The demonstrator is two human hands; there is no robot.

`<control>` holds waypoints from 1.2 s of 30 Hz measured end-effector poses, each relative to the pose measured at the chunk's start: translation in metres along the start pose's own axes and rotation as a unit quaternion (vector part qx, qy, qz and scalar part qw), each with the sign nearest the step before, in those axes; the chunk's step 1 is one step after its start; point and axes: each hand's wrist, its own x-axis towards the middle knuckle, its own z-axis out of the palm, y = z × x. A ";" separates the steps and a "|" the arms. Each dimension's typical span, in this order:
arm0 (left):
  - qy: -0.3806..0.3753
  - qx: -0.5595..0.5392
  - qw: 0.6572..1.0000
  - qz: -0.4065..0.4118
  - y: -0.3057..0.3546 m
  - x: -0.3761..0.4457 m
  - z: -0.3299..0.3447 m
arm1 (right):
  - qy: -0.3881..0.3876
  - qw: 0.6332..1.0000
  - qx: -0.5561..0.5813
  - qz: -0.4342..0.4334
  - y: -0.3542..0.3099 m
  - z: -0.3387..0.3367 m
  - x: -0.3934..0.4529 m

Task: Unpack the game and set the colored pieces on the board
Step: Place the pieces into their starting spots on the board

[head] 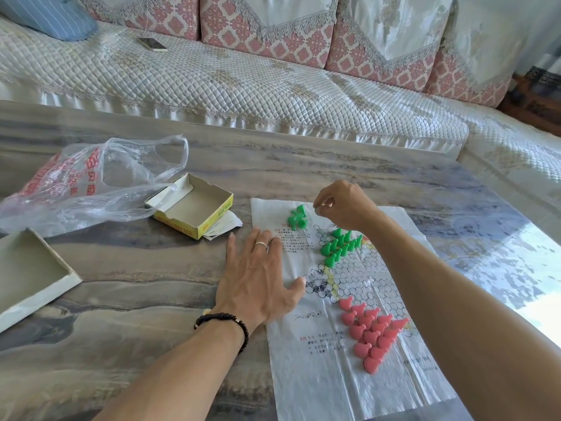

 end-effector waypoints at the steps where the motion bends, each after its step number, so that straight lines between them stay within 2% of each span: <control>1: 0.001 0.000 1.000 0.000 0.000 0.000 0.000 | 0.013 1.000 -0.001 -0.002 0.000 -0.004 -0.001; 5: -0.004 -0.004 1.000 -0.001 -0.001 0.000 0.000 | 0.032 0.999 0.032 -0.003 0.001 -0.018 -0.003; 9: -0.004 0.001 1.000 -0.002 -0.001 0.001 0.000 | -0.011 0.999 0.013 -0.031 0.004 -0.027 -0.007; 16: -0.007 0.001 1.000 -0.002 -0.002 0.000 0.000 | -0.059 0.998 -0.006 -0.006 0.009 -0.029 -0.015; 36: 0.003 0.007 1.000 0.001 -0.002 0.001 0.003 | -0.097 0.993 -0.061 -0.030 0.014 -0.020 -0.022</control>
